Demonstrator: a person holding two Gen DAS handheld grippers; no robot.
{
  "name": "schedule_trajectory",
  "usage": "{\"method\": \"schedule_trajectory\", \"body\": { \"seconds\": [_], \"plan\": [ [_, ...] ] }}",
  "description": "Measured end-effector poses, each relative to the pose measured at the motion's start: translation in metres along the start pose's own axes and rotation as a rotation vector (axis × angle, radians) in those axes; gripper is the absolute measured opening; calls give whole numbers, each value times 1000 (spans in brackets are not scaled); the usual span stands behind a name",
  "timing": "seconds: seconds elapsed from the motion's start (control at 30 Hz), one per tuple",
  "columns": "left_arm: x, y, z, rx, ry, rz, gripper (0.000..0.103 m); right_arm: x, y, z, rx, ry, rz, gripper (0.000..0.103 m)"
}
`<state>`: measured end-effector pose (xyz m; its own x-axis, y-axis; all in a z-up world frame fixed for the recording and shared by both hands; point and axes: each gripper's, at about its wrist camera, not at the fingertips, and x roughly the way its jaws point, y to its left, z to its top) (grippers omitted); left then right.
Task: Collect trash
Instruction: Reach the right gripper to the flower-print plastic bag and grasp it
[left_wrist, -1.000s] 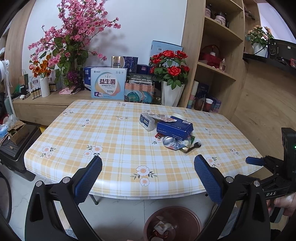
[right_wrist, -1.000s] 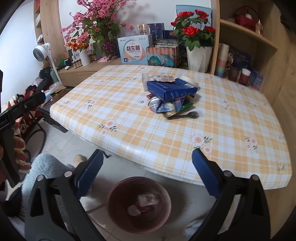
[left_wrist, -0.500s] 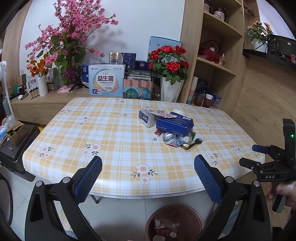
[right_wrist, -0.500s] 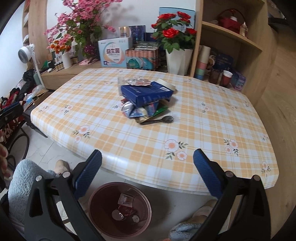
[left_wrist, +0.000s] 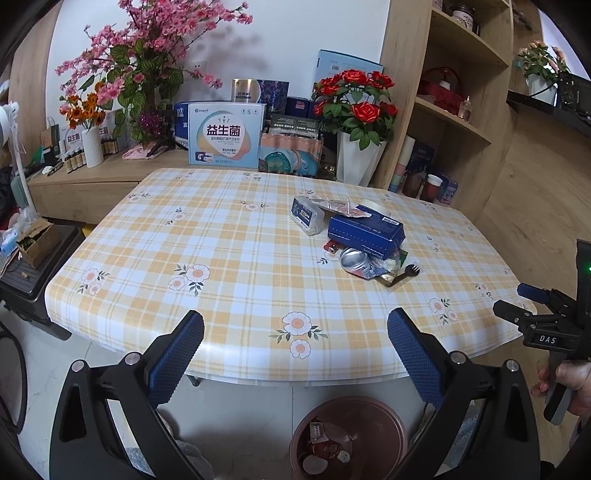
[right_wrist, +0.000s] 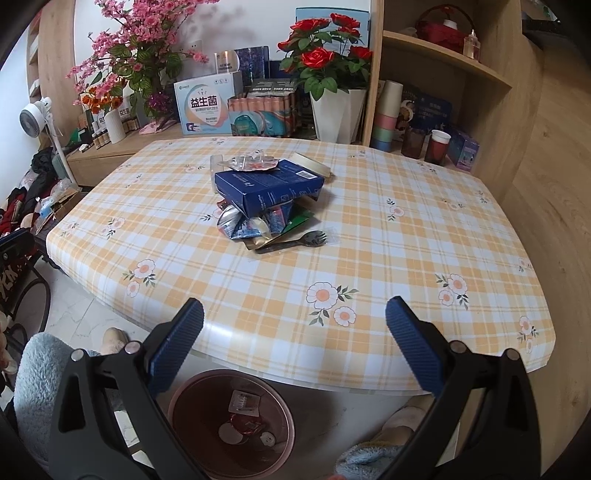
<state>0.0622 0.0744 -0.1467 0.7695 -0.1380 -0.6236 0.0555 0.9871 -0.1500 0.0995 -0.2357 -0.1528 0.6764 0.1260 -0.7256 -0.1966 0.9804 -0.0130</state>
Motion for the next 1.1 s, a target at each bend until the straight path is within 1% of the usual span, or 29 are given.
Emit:
{"method": "schedule_trajectory", "body": {
  "seconds": [0.3, 0.37, 0.43, 0.6, 0.7, 0.8, 1.0, 1.1],
  "plan": [
    [17, 5, 5, -23, 45, -14, 97, 18, -2, 5, 8, 22, 11, 97],
    [23, 6, 8, -27, 61, -25, 95, 24, -2, 8, 10, 25, 12, 97],
    [29, 6, 11, -26, 74, -30, 91, 31, -4, 10, 11, 30, 12, 97],
    [47, 12, 22, -33, 88, -32, 88, 52, -4, 26, -11, 38, 28, 97],
    [61, 20, 35, -46, 89, -34, 86, 72, 2, 49, -61, 42, 37, 97],
    [75, 30, 52, -56, 84, -34, 85, 98, 16, 80, -137, 43, 50, 97],
    [109, 52, 90, -75, 57, -14, 85, 169, 70, 151, -337, 71, 50, 97],
    [127, 65, 102, -99, 58, -12, 84, 205, 92, 174, -395, 108, 45, 94]
  ]
}}
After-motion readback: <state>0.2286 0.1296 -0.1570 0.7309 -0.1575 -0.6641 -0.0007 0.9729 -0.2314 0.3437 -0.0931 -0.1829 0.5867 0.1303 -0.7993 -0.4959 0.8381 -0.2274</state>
